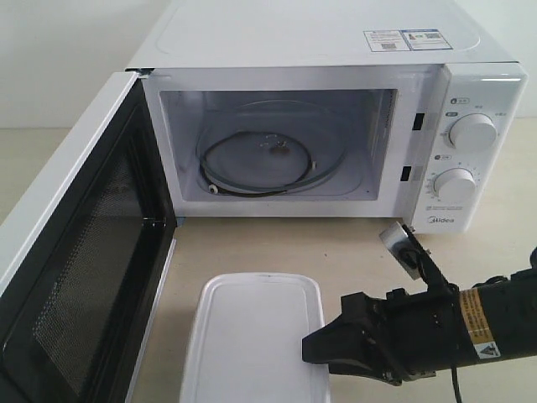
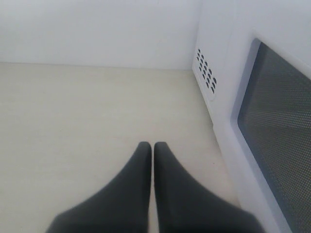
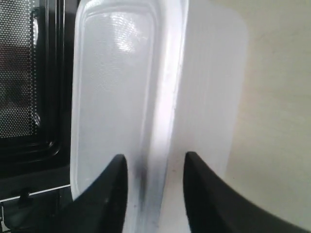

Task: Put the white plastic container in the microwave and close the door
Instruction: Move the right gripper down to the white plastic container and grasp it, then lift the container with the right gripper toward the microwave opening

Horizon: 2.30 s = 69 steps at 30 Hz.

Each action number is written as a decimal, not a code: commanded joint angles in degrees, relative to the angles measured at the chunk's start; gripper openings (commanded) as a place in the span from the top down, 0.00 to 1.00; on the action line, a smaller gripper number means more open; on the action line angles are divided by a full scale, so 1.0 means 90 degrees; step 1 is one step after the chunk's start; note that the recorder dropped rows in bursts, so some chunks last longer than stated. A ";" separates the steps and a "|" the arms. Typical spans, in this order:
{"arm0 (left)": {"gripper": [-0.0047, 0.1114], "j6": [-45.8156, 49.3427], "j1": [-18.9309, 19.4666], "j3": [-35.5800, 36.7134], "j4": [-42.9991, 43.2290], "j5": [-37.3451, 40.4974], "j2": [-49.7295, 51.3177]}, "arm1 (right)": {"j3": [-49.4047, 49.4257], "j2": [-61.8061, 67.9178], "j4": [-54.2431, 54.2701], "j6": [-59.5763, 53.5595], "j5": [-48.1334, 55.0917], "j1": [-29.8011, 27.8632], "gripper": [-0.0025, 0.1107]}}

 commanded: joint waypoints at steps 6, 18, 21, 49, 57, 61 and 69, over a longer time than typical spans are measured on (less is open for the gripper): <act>0.92 -0.0010 0.0014 0.0025 -0.0058 -0.0003 -0.0023 | -0.0028 -0.0005 -0.0229 -0.0119 -0.0103 0.0016 0.98; 0.92 -0.0010 0.0014 0.0025 -0.0058 -0.0003 -0.0023 | -0.0028 -0.0027 0.0475 -0.0577 -0.0845 0.0016 0.98; 0.92 -0.0010 0.0014 0.0025 -0.0058 -0.0003 -0.0023 | -0.0028 -0.0027 0.0849 -0.0581 -0.0845 0.0016 0.98; 0.92 -0.0010 0.0014 0.0025 -0.0058 -0.0003 -0.0023 | -0.0003 -0.0027 0.9054 -0.2782 -0.0830 0.2908 0.98; 0.92 -0.0010 0.0014 0.0025 -0.0058 -0.0003 -0.0023 | -0.0067 -0.0027 1.1536 -0.3061 -0.0764 0.3360 0.98; 0.92 -0.0010 0.0014 0.0025 -0.0058 -0.0003 -0.0023 | -0.0458 -0.0027 1.1765 -0.3443 -0.0274 0.3360 0.98; 0.92 -0.0010 0.0014 0.0025 -0.0058 -0.0003 -0.0023 | -0.1362 -0.0027 1.2477 -0.4267 0.0327 0.3360 0.98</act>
